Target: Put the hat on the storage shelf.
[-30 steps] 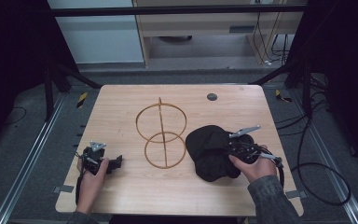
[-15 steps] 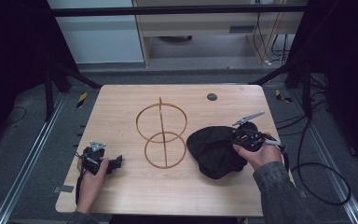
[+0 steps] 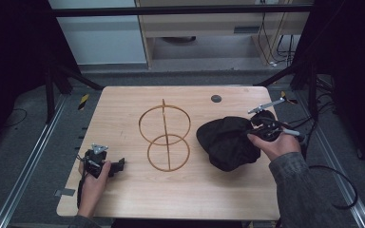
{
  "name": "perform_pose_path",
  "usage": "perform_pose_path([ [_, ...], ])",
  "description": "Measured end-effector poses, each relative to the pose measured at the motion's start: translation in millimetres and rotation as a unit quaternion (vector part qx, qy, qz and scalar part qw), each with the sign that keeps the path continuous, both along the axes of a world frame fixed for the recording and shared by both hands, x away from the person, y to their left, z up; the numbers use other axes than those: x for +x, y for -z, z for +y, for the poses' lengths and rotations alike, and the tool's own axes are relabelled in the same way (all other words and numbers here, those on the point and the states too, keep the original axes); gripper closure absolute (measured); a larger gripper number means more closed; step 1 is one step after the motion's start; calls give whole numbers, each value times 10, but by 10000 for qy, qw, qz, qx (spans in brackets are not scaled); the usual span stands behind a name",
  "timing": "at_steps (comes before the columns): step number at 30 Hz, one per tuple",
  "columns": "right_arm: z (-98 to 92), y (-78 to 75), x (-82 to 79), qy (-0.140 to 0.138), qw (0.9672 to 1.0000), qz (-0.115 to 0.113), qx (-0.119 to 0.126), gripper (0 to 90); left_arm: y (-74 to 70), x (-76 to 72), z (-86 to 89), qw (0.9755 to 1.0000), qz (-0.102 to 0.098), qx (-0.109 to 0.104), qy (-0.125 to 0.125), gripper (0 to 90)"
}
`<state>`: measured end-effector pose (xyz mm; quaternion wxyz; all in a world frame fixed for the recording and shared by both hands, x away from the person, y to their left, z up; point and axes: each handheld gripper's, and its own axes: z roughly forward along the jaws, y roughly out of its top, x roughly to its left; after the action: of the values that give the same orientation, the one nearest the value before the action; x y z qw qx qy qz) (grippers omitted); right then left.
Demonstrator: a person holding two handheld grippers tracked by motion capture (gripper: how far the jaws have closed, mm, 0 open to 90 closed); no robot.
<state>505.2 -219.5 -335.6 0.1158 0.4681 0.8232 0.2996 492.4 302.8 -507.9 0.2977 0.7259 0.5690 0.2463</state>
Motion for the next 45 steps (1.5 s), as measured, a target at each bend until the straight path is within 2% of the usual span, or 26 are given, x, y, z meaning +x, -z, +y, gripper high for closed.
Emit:
perform_pose_path([
  [8,-99,-323,44,178,9994,-295,30,860,0,0,0,10000,-2,0,-1,0],
  [18,-111,-762,93,264,9970,-711,151,862,2,0,-3,10000,-13,-15,-13,0],
  [27,-57,-1006,125,263,9951,-925,218,863,2,0,-3,10000,-13,-18,-14,0],
  [33,17,-1176,110,194,9924,-1118,472,864,0,0,-3,10000,-1,-13,-13,0],
  [45,235,-1461,126,11,9899,-1320,514,865,0,0,-3,10000,0,-12,-12,0],
])
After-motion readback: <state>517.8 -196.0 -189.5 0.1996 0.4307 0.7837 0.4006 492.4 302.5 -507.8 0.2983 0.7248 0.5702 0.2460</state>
